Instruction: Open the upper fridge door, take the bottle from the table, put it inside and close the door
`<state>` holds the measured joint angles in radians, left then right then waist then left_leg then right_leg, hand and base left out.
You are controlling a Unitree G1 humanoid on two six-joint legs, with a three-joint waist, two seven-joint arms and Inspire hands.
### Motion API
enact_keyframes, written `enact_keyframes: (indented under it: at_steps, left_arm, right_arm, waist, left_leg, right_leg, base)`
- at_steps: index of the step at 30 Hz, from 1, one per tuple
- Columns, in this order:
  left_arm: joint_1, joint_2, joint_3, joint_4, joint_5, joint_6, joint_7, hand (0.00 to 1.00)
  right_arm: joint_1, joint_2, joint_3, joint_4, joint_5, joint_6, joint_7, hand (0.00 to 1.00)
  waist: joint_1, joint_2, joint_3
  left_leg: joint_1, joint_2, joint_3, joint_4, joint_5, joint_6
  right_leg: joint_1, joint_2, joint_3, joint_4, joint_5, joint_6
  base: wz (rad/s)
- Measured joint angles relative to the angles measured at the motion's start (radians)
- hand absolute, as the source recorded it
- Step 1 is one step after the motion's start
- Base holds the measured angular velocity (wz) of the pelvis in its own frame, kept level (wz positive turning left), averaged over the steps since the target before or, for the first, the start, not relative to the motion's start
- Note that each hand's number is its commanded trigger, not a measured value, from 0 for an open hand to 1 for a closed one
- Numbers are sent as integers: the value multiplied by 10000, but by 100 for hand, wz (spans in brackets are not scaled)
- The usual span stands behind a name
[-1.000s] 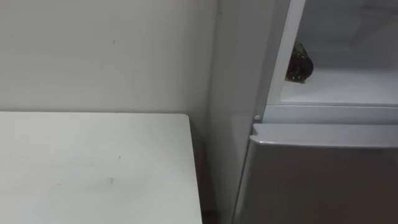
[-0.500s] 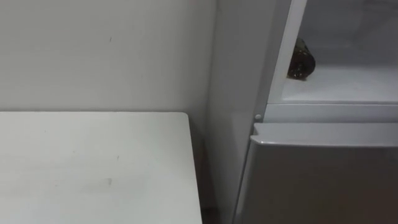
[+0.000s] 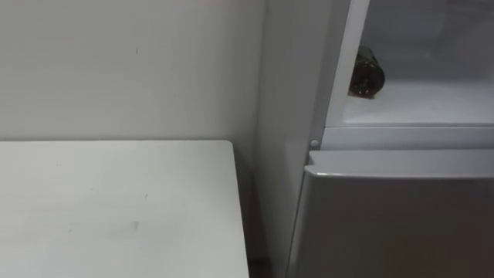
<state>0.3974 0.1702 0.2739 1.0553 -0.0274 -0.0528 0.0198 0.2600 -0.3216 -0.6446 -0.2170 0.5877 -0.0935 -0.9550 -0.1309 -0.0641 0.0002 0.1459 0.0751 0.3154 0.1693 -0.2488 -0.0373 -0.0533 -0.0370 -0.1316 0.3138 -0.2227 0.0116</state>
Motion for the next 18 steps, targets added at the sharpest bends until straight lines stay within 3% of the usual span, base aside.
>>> enact_keyframes:
  at_steps: [7, 11, 18]
  left_arm:
    - [-231, 13, -143, 410, -63, -16, 169, 0]
    - [-352, 15, -436, 661, -131, -19, 201, 0]
    - [-355, 20, -725, 690, -502, 5, 191, 0]
  right_arm:
    - [1, 2, 409, -31, -51, -176, 119, 0]
    - [27, 17, 826, -336, -109, -276, 225, 0]
    - [45, 126, 1282, -708, -445, -371, 296, 0]
  waist:
    - [35, 6, 15]
    - [52, 78, 65]
    - [212, 156, 47]
  left_leg:
    - [35, 5, 88, -27, 0, 0]
    - [37, 6, 144, -29, 0, 0]
    - [34, 6, 163, -37, 0, 0]
  right_leg:
    - [12, 5, 9, -28, 17, -6]
    - [7, 15, 41, -53, 35, -4]
    - [-4, 25, 68, -78, 35, -3]
  base:
    - [-2]
    - [-2]
    - [0]
